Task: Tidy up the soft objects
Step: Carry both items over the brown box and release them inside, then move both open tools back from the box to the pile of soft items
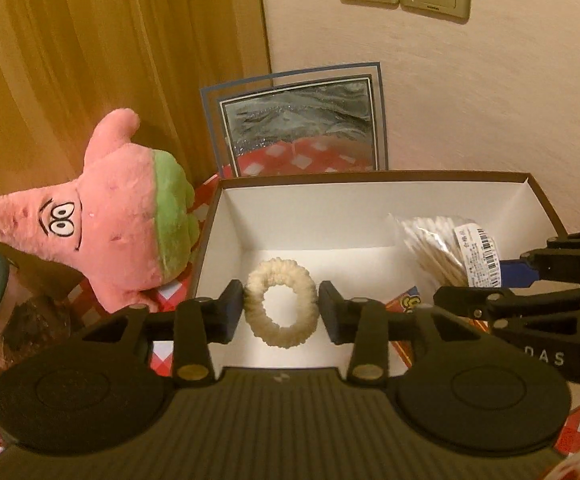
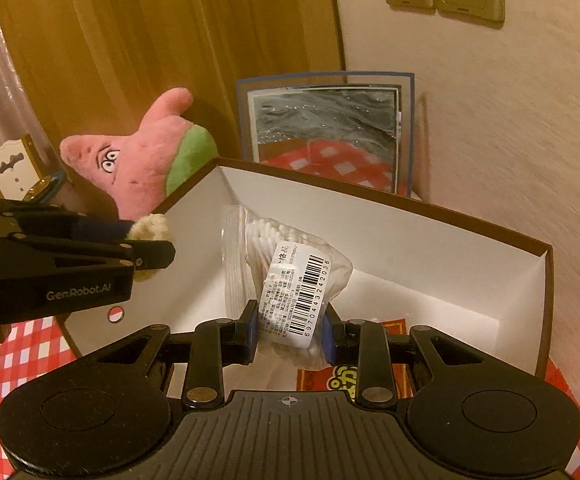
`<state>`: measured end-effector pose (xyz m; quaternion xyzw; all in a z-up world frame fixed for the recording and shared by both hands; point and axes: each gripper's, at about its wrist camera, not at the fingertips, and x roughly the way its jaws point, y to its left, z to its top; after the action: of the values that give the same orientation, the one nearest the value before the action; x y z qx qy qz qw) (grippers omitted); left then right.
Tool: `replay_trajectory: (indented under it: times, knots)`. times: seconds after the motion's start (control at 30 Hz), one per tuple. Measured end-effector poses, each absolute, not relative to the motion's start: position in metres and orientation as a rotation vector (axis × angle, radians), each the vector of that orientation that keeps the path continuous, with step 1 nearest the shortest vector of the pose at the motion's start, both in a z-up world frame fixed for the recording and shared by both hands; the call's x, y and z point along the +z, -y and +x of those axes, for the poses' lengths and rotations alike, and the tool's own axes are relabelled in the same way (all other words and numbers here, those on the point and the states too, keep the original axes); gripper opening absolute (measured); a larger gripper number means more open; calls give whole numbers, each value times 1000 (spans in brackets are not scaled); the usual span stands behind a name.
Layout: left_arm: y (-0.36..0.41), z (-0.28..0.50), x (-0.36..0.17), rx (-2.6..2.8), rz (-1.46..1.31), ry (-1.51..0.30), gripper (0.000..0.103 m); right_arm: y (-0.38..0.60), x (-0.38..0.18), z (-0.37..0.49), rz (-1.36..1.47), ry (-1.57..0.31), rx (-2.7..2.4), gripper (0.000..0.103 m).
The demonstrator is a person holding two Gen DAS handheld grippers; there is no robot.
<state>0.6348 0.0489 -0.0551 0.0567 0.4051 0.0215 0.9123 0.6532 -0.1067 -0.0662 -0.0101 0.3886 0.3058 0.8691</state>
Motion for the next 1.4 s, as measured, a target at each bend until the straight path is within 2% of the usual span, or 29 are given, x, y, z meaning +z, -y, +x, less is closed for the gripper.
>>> replay_trajectory:
  times: [0.4,0.63,1.03,1.07,1.13,1.17,1.2,1.4]
  knots:
    - [-54,634,-58,46,118,-852,41,102,-71,663,-21,-833,621,31]
    - [-55,632,-51,38,98,-823,64,105,-70,662,-16,-828,612,31]
    - [-60,627,-50,53,102,-825,64,102,-67,660,3,-794,617,31]
    - [-61,626,-49,56,98,-826,64,102,-65,660,11,-774,621,33]
    - [-63,623,-47,61,90,-825,64,101,-62,659,29,-740,616,47]
    - [-64,621,-46,63,86,-824,64,101,-59,658,41,-717,615,63]
    - [-65,619,-45,64,82,-823,64,102,-57,657,53,-692,615,74]
    - [-67,602,-38,58,61,-818,64,106,-50,649,52,-663,622,76]
